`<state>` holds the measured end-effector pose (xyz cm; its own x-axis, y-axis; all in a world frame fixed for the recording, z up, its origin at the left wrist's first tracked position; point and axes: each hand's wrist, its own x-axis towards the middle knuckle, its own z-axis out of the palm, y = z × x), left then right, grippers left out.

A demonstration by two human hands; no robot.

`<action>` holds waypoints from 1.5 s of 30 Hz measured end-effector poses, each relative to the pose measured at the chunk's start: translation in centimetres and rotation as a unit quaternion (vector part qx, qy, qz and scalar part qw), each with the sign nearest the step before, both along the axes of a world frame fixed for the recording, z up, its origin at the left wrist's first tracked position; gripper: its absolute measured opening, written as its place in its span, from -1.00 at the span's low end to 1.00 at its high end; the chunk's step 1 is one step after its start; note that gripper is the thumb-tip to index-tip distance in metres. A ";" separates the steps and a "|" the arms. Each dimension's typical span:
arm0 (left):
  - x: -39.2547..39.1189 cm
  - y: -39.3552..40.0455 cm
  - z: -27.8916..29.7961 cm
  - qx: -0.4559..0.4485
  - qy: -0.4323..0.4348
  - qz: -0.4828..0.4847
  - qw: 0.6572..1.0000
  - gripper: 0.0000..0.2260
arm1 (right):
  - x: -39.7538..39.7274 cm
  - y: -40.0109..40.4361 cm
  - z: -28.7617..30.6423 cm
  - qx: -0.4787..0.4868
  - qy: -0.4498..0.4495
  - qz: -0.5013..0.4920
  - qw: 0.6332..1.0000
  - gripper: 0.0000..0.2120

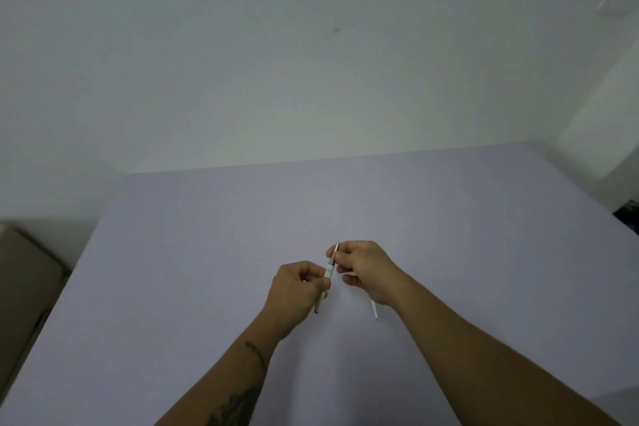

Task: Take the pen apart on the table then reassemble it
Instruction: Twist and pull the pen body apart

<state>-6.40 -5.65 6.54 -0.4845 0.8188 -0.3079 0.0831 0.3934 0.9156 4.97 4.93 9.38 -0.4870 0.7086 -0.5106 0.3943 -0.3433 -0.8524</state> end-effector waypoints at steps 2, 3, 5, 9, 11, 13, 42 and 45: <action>-0.1 0.1 -0.1 0.000 -0.006 -0.003 1.000 -0.93 | 0.1 0.2 0.5 -0.010 0.004 0.019 1.000 -0.80; -0.1 0.2 -0.1 0.002 -0.010 -0.002 1.000 -0.93 | 0.2 0.4 0.7 -0.008 0.001 0.022 1.000 -0.83; 0.1 0.3 -0.2 0.005 -0.014 0.001 1.000 -0.94 | 0.2 0.6 0.6 -0.001 -0.013 0.021 1.000 -0.86; 0.5 0.3 0.1 0.010 -0.016 0.001 1.000 -0.94 | 0.2 0.4 0.0 0.015 -0.018 -0.009 1.000 -0.90; 0.4 0.2 0.2 0.008 -0.013 0.000 1.000 -0.92 | 0.0 0.2 0.0 0.018 -0.008 -0.013 1.000 -0.88; 0.2 0.0 0.2 0.004 -0.007 0.001 1.000 -0.91 | -0.1 0.0 0.2 0.008 0.000 0.002 1.000 -0.82; 0.6 -1.1 -0.6 0.007 0.006 0.014 1.000 -0.96 | 0.4 -1.5 0.4 0.026 -0.015 0.024 0.999 -0.79; 0.6 -1.2 -0.5 0.004 0.016 0.017 1.000 -0.96 | 0.5 -1.6 0.5 0.020 -0.011 0.033 0.999 -0.86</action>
